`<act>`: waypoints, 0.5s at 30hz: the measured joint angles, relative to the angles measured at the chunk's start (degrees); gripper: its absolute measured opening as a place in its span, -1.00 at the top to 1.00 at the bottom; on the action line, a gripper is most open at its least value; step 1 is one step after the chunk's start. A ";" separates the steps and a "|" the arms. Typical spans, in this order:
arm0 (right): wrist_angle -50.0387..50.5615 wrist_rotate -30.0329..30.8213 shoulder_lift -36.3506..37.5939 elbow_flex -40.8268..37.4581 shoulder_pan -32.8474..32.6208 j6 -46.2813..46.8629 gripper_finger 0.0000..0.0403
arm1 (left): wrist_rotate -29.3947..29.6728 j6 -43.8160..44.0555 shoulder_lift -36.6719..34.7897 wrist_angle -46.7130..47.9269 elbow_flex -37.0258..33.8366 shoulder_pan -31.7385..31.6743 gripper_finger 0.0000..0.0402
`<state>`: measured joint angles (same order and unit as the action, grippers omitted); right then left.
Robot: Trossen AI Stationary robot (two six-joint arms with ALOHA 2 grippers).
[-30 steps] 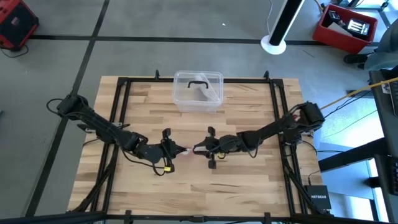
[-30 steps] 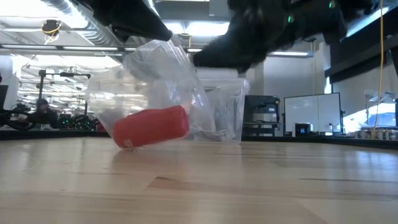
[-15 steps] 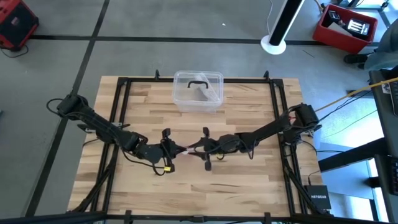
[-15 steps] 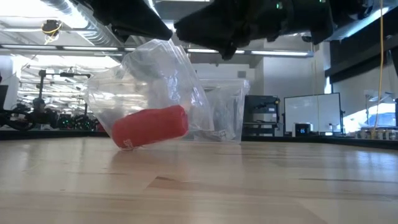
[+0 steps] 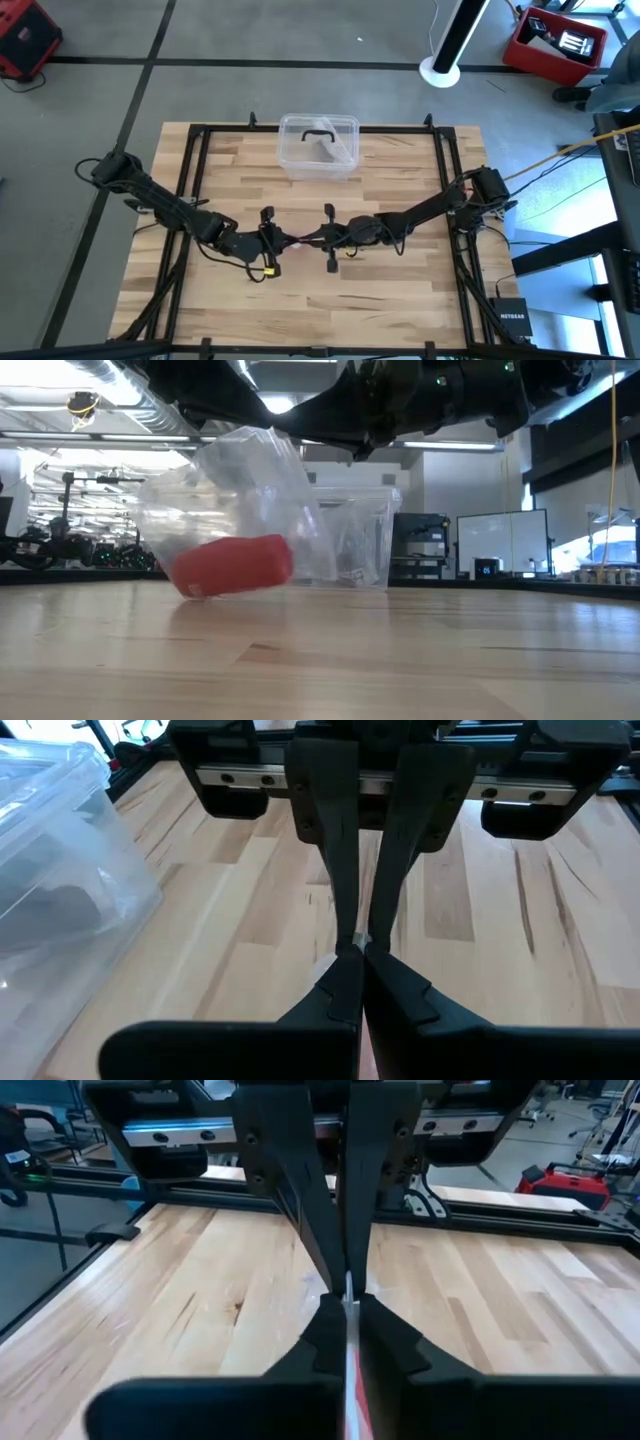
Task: Roll bandage
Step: Close the transparent zip bag
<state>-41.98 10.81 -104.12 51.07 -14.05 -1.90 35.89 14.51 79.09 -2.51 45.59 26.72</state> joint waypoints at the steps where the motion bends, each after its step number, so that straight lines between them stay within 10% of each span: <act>1: 0.07 -0.02 0.01 0.00 0.16 -0.04 0.94 | 0.05 0.01 0.00 0.03 -0.02 0.00 1.00; 15: 3.64 -1.29 -3.69 -0.15 0.21 0.16 0.99 | 2.22 -1.05 -0.07 -2.02 0.05 0.44 1.00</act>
<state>-38.33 9.52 -107.82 50.92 -13.85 -1.73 38.11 13.46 79.02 -4.53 45.64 27.16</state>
